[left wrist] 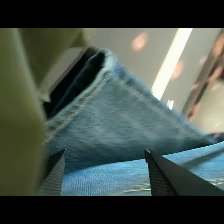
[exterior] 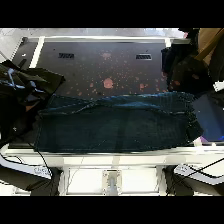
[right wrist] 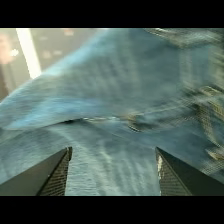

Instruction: Fold the clothes and pants, and hang the long-sleeved shirts on hangers.

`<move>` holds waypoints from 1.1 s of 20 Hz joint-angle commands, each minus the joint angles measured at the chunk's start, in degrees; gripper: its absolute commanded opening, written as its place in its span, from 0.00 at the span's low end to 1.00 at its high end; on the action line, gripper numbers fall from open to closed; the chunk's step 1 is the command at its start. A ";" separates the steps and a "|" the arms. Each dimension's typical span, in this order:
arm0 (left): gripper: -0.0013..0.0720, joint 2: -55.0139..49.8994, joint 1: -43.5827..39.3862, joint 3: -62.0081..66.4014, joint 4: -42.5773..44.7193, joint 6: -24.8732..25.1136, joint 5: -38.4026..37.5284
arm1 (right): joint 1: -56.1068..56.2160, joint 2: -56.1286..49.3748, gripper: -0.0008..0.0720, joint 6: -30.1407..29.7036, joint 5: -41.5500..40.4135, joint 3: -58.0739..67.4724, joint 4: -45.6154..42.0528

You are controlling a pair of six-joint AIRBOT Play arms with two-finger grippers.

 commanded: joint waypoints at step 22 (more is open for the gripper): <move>0.08 -15.82 -7.89 13.99 0.96 11.78 -6.69 | 14.23 0.02 0.78 0.76 -7.82 1.07 0.22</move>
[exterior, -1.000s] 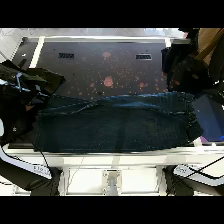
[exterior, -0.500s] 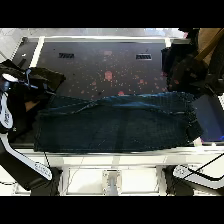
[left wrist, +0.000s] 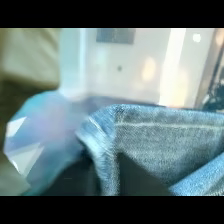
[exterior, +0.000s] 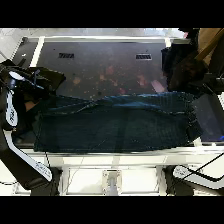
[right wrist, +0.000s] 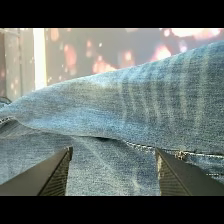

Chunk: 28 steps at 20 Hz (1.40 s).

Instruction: Fold the clothes and pants, and hang the long-sleeved shirts on hangers.

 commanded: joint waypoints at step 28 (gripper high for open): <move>0.58 6.64 9.18 16.02 -0.20 -15.56 -4.94 | -4.11 0.04 0.78 0.94 -4.98 -1.33 -16.15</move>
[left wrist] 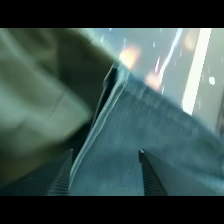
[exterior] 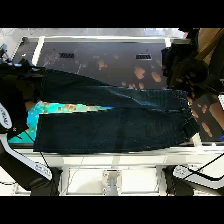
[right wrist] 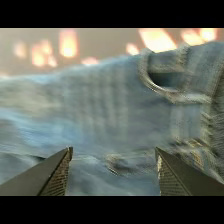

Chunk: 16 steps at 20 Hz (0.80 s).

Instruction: Fold the clothes and pants, and hang the long-sleeved shirts on hangers.

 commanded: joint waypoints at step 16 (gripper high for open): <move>0.75 45.83 46.07 -81.33 0.33 30.88 -11.93 | -12.63 5.49 0.78 -4.87 1.05 -20.33 6.86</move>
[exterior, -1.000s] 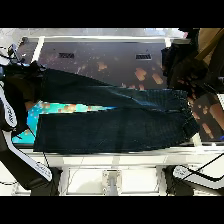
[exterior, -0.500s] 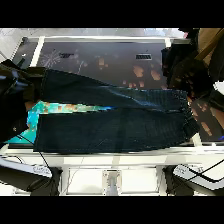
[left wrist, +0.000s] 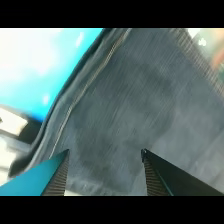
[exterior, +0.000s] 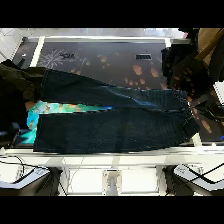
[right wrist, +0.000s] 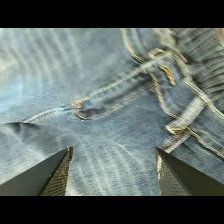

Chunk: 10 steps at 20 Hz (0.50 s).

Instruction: Fold the clothes and pants, and hang the long-sleeved shirts on hangers.

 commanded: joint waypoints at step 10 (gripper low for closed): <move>0.72 -6.95 15.13 -5.92 1.31 11.91 -3.45 | -0.15 0.11 0.78 0.94 5.86 0.24 3.78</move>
